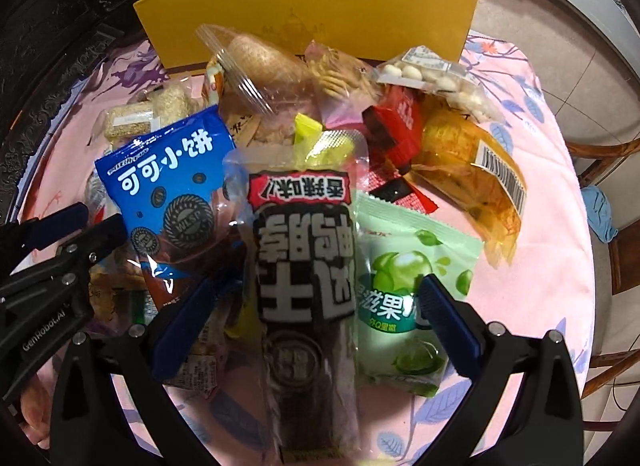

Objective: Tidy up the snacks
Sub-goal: 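Grasp the blue cookie bag with the left tool while the right tool grasps the dark sausage stick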

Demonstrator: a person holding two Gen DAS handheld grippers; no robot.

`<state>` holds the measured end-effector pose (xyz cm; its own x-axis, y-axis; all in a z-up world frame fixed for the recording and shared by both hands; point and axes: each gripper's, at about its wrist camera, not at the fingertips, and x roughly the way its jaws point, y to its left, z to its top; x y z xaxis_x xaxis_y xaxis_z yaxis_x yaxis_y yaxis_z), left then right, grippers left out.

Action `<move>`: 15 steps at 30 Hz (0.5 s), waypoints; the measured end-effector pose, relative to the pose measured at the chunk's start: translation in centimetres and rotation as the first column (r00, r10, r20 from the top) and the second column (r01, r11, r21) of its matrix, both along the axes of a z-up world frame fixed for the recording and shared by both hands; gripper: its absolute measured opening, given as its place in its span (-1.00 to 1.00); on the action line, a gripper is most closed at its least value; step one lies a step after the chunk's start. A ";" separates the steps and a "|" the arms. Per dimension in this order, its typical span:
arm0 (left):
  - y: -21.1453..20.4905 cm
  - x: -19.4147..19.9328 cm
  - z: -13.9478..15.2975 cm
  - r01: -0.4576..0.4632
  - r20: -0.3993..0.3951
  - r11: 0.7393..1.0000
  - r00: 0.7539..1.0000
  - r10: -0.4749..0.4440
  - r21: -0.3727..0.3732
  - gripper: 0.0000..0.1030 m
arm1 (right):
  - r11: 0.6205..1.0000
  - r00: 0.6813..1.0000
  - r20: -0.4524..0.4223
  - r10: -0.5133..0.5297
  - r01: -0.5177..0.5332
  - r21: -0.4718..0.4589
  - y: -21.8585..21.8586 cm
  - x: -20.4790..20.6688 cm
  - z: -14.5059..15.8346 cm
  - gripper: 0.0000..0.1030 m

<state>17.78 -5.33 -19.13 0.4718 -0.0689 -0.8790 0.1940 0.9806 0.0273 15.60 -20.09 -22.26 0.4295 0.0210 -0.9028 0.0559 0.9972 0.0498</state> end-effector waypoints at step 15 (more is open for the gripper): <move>-3.2 0.8 0.0 0.081 0.010 0.997 0.997 -0.080 -0.016 0.33 | 0.999 0.999 0.023 0.032 -0.033 0.016 0.2 -0.4 0.0 0.97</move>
